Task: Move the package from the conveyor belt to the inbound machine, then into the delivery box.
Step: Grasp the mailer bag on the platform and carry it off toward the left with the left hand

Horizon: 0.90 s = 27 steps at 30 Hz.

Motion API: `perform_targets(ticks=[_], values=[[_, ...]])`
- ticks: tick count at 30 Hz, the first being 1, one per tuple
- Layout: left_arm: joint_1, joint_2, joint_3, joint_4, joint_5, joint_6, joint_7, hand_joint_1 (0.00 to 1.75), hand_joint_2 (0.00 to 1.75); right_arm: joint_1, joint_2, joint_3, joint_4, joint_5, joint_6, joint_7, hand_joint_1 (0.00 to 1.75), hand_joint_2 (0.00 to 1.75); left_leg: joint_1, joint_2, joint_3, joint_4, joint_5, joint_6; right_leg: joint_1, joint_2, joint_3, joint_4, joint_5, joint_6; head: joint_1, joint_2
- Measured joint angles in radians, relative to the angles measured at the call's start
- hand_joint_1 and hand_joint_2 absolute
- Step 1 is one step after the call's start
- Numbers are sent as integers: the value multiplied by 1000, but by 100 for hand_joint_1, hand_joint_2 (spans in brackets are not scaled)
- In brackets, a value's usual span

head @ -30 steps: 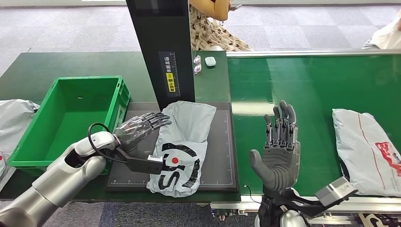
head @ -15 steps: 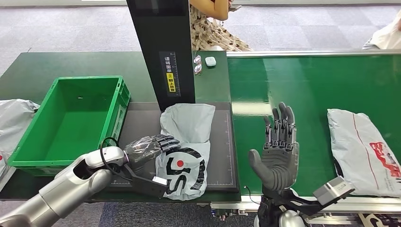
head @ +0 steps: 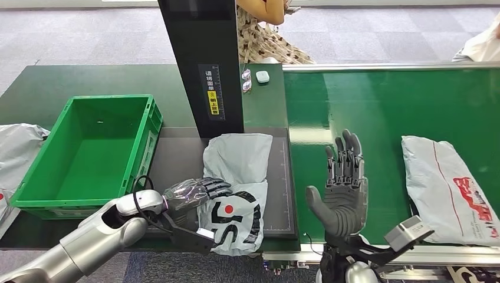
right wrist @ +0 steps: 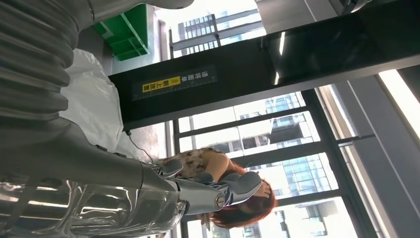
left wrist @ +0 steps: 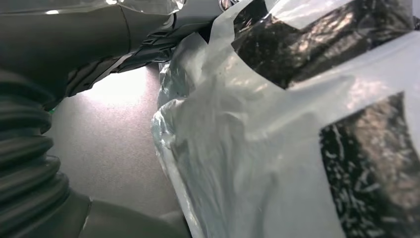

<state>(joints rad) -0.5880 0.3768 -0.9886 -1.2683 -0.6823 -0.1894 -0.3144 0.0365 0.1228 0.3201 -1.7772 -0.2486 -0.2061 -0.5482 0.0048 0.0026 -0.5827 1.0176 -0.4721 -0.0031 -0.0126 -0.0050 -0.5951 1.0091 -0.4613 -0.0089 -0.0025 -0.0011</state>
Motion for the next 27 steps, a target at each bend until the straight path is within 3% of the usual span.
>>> perform_targets(ticks=[9,15,21,27], values=[[8,-12,-1,28,4,89,-5,175,175,-1,0,0,23,4,-8,3,0,175,0,0,0,0,0,0,0,0,0,0,0,0,0,0],[74,-25,58,32,86,203,-13,175,175,6,0,0,34,6,-28,10,0,175,0,0,0,0,0,0,0,1,0,0,0,0,0,0],[237,-49,222,-16,169,353,-33,175,175,23,-2,-2,38,5,-49,19,0,175,0,1,0,0,-1,-1,0,2,-1,0,-1,0,0,0],[482,-126,418,-213,130,494,-67,175,175,51,-8,-9,44,3,-59,17,0,175,0,3,-1,0,-3,0,0,3,-2,-1,-1,1,0,0]])
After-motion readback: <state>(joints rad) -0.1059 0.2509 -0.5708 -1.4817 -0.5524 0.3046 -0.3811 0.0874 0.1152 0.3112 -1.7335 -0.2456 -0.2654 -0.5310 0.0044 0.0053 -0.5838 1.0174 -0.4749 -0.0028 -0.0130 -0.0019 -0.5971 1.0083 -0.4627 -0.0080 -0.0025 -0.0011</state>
